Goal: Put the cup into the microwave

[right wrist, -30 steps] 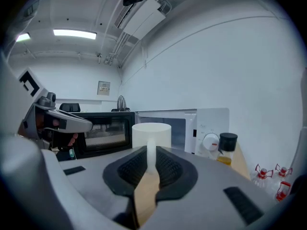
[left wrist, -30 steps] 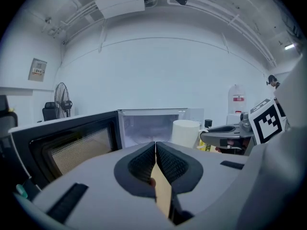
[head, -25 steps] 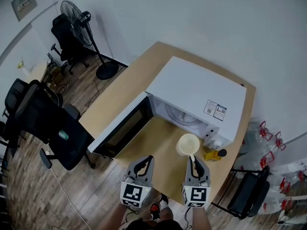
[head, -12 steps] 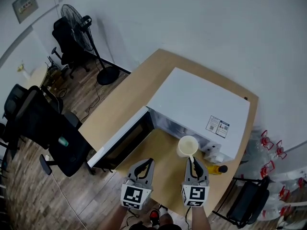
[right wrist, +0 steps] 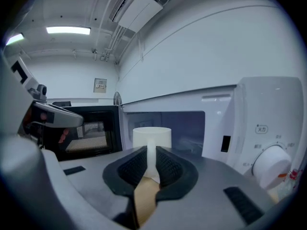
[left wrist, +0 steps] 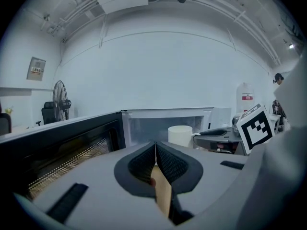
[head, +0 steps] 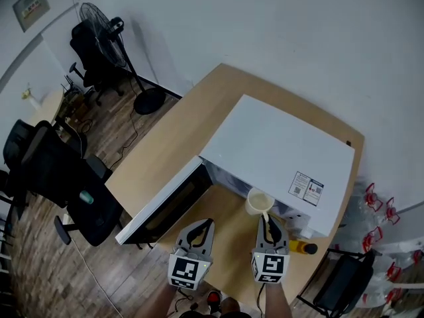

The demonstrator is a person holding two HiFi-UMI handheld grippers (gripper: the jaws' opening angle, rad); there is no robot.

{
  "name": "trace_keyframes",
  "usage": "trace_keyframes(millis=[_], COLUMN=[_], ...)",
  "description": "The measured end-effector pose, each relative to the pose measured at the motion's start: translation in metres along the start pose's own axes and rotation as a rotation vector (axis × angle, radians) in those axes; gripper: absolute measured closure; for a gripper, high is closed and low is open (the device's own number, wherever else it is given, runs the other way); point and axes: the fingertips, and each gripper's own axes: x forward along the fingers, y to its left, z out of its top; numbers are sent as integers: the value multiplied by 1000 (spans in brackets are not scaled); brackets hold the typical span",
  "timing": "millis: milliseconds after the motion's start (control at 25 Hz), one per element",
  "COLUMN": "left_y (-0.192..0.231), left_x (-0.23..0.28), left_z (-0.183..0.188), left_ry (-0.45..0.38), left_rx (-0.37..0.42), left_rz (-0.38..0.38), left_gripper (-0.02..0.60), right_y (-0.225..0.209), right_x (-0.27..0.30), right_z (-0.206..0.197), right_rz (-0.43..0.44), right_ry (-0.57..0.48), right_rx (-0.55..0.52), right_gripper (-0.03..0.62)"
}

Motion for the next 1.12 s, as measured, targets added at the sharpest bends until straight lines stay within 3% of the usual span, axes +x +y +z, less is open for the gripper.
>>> trace_keyframes(millis=[1120], left_y=[20], left_x=[56], left_z=[-19], left_ry=[52], left_rx=[-37], left_rz=[4], left_gripper=[555], right_y=[-14], right_x=[65], right_z=[-14], right_rz=[-20], right_ry=[4], right_rx=[-1], right_gripper=[539])
